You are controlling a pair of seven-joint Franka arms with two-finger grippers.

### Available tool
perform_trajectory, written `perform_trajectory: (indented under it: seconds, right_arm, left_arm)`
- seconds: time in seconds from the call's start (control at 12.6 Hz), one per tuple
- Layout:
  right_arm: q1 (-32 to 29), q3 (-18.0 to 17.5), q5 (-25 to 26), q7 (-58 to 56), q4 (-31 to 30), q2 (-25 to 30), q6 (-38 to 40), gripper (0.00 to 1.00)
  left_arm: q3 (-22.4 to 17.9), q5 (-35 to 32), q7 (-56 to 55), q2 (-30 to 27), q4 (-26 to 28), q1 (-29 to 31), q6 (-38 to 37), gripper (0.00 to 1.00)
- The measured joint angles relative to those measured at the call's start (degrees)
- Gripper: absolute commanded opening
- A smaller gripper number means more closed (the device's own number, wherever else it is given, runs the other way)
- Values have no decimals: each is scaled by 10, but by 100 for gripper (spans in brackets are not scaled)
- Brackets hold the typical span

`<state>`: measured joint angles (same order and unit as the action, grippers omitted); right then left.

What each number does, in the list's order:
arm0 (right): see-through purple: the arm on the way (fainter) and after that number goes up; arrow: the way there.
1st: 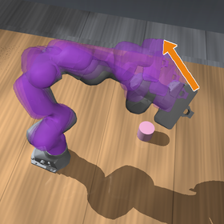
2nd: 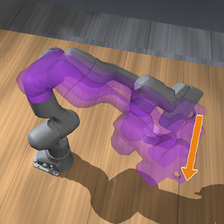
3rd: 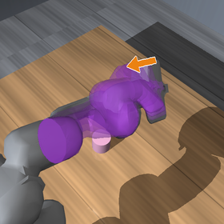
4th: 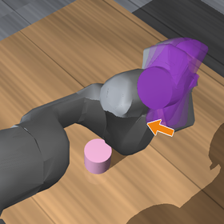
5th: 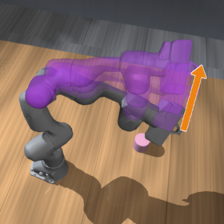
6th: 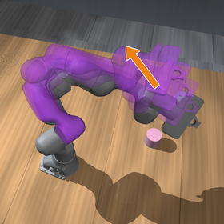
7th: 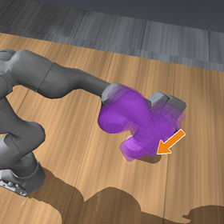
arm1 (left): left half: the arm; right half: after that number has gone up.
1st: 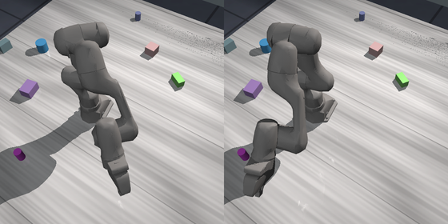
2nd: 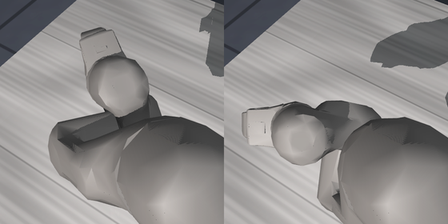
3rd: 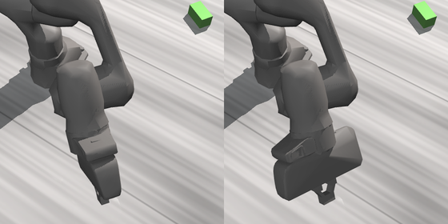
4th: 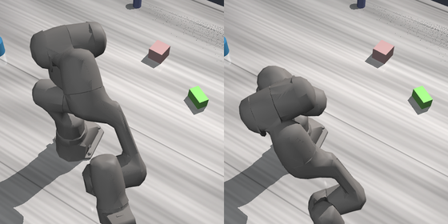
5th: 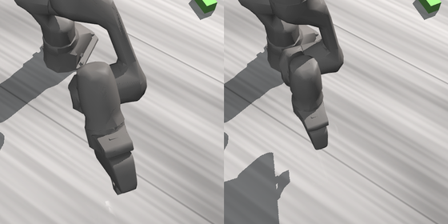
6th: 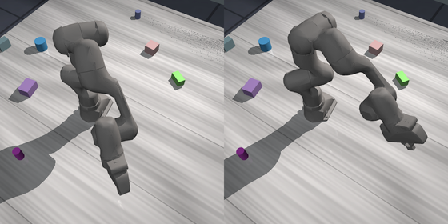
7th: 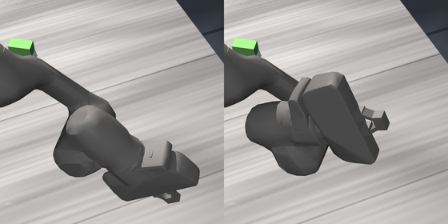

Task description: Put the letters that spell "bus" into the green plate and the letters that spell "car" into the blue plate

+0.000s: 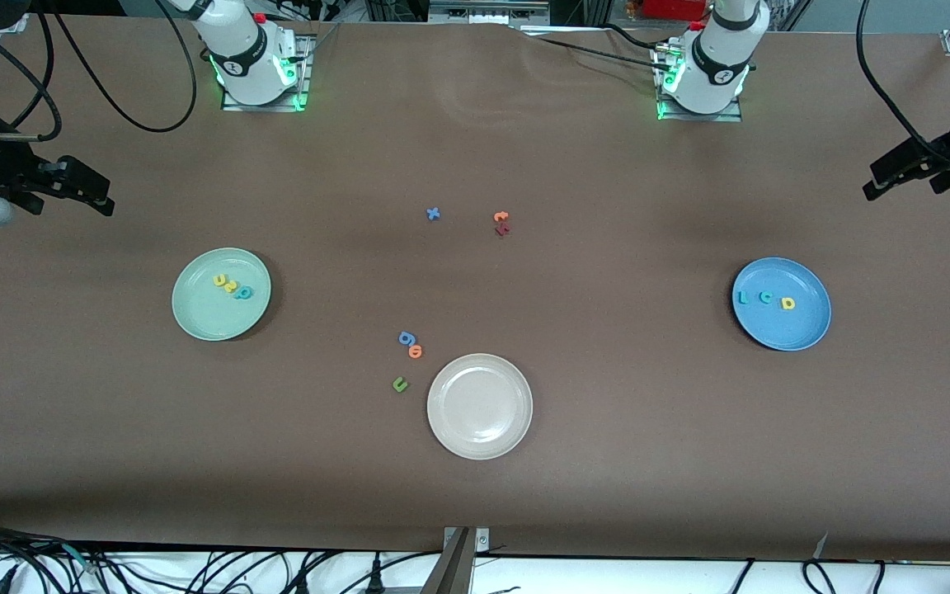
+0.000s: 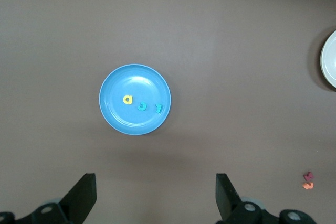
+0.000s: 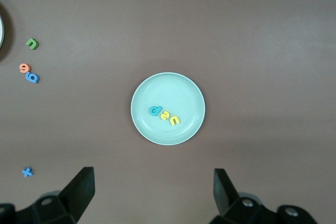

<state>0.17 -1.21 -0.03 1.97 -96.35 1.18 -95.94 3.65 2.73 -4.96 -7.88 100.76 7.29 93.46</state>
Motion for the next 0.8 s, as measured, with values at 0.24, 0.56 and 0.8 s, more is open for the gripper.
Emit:
perform_trajectory:
  seconds: [0.24,0.56,0.8]
  right_arm:
    - [0,0,0,0,0,0,0,100]
    - [0,0,0,0,0,0,0,100]
    - [0,0,0,0,0,0,0,100]
  left_arm:
    - [50,-21,-16,-7,1,-3,-16,100]
    - [77,-25,-56,-9,-2,-6,-40,100]
    - [73,-25,-57,-7,-12,-4,-74,100]
